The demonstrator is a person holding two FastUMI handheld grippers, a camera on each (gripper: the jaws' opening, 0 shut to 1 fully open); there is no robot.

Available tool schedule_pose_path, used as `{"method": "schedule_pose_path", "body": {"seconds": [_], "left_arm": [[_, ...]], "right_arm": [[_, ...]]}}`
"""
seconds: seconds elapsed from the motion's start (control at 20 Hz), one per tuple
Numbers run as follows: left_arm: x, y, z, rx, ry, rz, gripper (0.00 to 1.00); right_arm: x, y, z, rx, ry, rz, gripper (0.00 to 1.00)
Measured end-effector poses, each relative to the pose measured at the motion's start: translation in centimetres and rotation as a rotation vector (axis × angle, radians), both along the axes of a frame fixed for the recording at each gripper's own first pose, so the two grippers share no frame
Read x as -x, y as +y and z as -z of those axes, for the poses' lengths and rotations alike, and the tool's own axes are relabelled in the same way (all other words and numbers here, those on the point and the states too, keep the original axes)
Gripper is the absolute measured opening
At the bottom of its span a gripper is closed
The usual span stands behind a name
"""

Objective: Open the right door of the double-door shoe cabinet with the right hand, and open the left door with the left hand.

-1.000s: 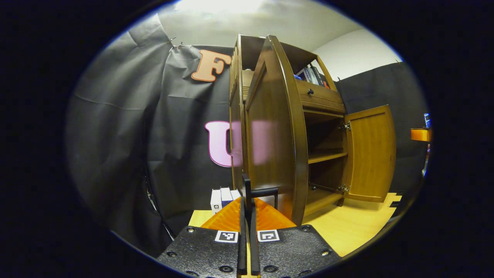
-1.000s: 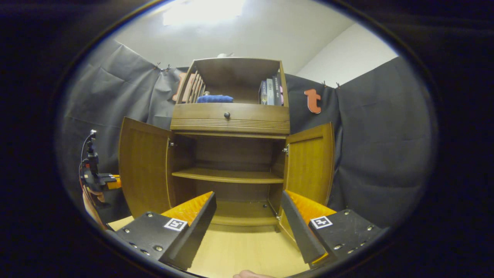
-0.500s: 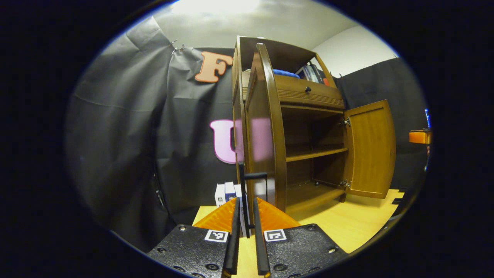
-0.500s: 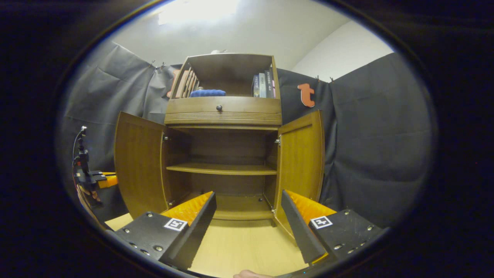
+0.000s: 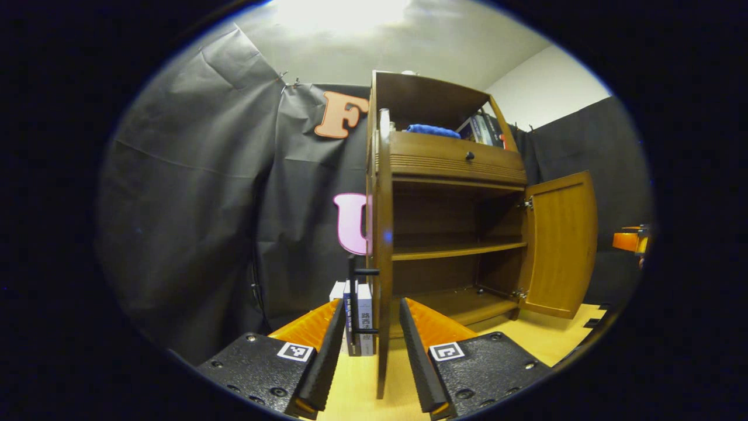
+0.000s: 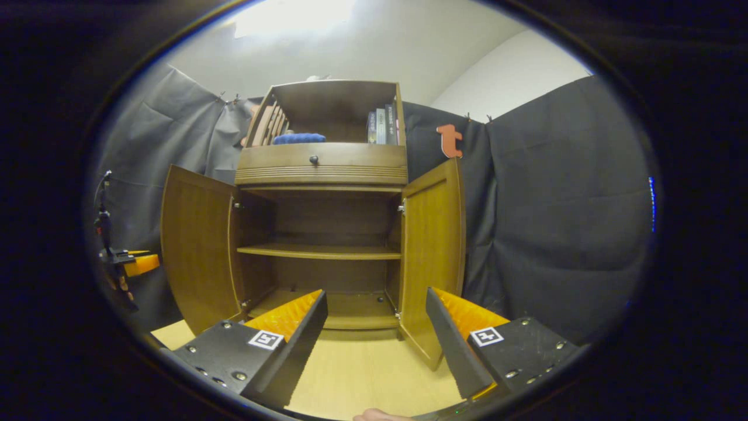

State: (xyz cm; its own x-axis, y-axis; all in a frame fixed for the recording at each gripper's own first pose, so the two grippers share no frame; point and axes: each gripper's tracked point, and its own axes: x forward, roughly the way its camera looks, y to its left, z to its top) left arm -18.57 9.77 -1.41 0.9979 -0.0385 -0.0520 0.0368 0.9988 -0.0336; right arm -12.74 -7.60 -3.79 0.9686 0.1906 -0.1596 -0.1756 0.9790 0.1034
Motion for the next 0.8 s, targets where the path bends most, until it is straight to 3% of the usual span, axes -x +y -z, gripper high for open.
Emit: {"method": "schedule_pose_path", "body": {"seconds": [0.1,0.25,0.55,0.8], "left_arm": [[0.2,-1.9,-1.3,-0.015,-0.023,0.015,0.68],[0.0,-5.5,-3.1,-0.050,-0.057,0.048,0.99],[-2.8,-12.6,-4.2,-0.067,-0.081,0.130,0.99],[-6.2,-15.4,-1.9,-0.084,-0.047,0.139,0.99]], "right_arm": [[-0.2,-0.7,-0.7,-0.017,-0.022,0.013,1.00],[-0.4,-1.2,-1.8,-0.037,-0.045,0.014,1.00],[-1.2,-1.5,-2.3,0.022,-0.068,0.019,1.00],[-2.7,-2.8,-3.9,0.085,-0.168,0.133,1.00]]}}
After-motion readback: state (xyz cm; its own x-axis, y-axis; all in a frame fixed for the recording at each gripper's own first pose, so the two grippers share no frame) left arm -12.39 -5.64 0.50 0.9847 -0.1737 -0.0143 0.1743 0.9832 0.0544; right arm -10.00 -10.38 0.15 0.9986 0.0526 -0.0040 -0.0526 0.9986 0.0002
